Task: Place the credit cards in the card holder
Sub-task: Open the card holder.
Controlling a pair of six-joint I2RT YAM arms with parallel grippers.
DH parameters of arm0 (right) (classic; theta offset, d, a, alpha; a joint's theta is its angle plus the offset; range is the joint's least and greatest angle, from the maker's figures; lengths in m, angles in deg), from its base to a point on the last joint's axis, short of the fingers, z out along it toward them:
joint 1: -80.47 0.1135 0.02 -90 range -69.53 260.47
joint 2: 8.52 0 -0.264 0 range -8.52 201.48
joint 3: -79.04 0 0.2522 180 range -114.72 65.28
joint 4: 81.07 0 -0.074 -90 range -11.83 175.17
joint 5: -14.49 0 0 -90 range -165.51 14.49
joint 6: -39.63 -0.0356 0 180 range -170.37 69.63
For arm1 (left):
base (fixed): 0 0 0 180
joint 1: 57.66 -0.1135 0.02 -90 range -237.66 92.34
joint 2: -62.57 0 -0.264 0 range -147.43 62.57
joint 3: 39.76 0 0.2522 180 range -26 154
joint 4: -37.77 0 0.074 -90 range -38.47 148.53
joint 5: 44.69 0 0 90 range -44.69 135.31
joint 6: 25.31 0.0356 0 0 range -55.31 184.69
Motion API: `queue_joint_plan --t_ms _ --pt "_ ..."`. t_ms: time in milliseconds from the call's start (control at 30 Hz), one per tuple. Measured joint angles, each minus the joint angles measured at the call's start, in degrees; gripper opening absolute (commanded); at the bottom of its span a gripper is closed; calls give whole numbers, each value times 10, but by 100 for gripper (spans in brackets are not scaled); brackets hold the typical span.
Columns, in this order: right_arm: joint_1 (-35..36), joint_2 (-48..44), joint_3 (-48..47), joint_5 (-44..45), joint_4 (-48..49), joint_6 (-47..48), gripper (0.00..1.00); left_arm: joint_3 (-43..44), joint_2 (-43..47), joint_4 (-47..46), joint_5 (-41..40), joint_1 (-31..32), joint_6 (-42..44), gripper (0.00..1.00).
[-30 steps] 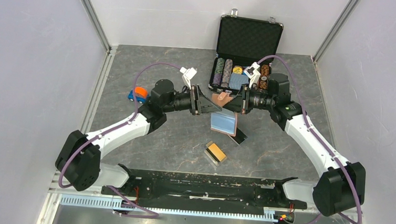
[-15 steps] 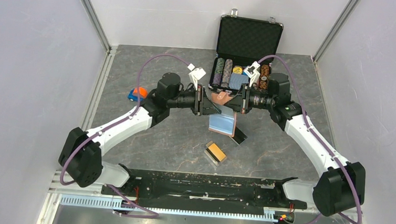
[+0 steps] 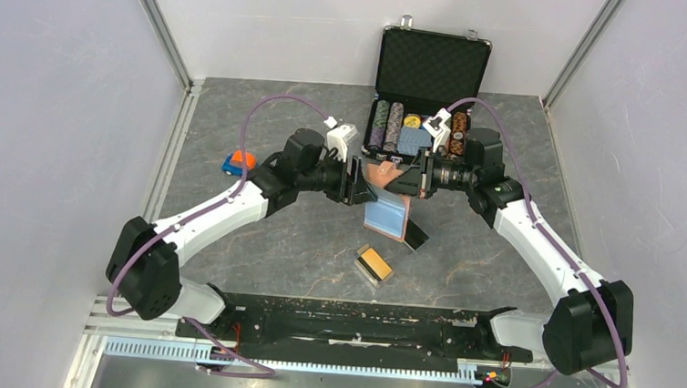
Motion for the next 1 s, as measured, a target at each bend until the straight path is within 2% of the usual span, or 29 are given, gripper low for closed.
queue_joint_plan --t_ms 100,233,433,567,767,833,933,1000 --pt "0 0 0 -1 0 0 0 0 -7 -9 3 0 0 69" --pt "0 0 0 -1 2 0 0 -11 -9 -43 24 -4 -1 69" --pt "0 0 0 -5 4 0 0 -60 -10 -162 101 -25 -53 60" --pt "0 0 0 -5 8 -2 0 -75 -15 -235 148 -37 -99 46" --pt "0 0 3 -5 28 -17 1 -75 -27 -296 200 -44 -145 12" --pt "0 0 8 -5 36 -23 9 -77 -27 -306 209 -44 -155 2" --pt "0 0 13 -3 40 -27 31 -80 -27 -308 212 -44 -160 2" --pt "-2 0 16 2 41 -28 42 -81 -26 -304 212 -44 -160 2"
